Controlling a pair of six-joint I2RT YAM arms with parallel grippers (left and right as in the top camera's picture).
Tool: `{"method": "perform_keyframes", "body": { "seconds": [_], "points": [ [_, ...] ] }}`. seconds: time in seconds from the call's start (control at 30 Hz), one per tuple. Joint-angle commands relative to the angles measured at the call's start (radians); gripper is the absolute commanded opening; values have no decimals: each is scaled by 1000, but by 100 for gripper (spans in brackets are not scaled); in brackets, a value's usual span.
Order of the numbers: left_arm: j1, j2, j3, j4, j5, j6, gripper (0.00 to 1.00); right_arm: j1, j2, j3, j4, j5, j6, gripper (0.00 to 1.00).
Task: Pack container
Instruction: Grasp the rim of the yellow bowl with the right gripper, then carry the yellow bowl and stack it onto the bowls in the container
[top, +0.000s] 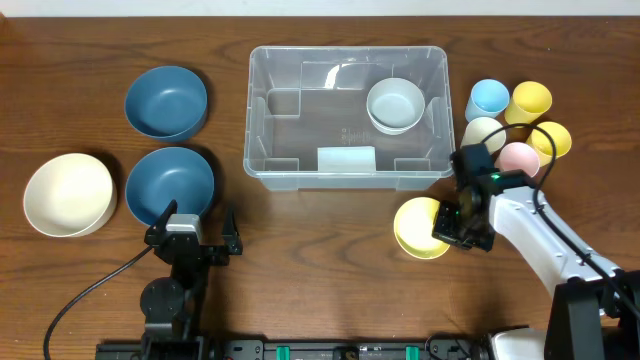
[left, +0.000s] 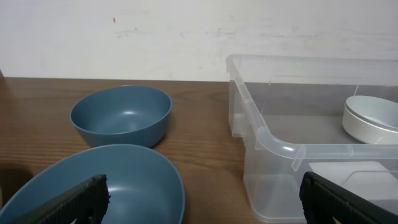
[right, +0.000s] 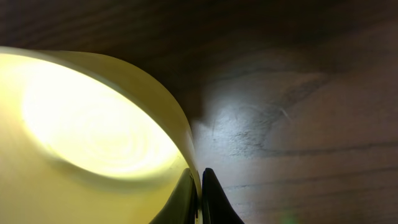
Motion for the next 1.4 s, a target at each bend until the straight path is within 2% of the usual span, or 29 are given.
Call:
{"method": "perform_keyframes", "body": {
  "seconds": [0.0, 0.2, 0.4, 0.63, 0.77, 0.87, 0.97, 1.13, 1.37],
  "points": [
    [5, -6, -17, -35, 14, 13, 98, 68, 15, -34, -11, 65, 8, 1],
    [5, -6, -17, -35, 14, 13, 98, 217, -123, 10, -80, 65, -12, 1],
    [5, -6, -17, -35, 15, 13, 98, 358, -284, 143, -221, 113, -11, 1],
    [5, -6, -17, -35, 14, 13, 98, 392, -335, 296, -301, 150, -13, 1],
    [5, -6, -17, -35, 14, 13, 98, 383, -317, 425, -291, 274, -37, 1],
    [5, -6, -17, -35, 14, 13, 98, 378, -297, 521, -214, 433, -22, 1],
    [5, -6, -17, -35, 14, 13, 98, 378, -293, 558, -58, 564, -28, 1],
    [5, -6, -17, -35, 14, 13, 98, 372, -256, 557, 138, 639, -45, 1],
    [5, -6, -17, -35, 14, 13, 98, 330, -60, 557, 310, 727, -77, 1]
  ]
}}
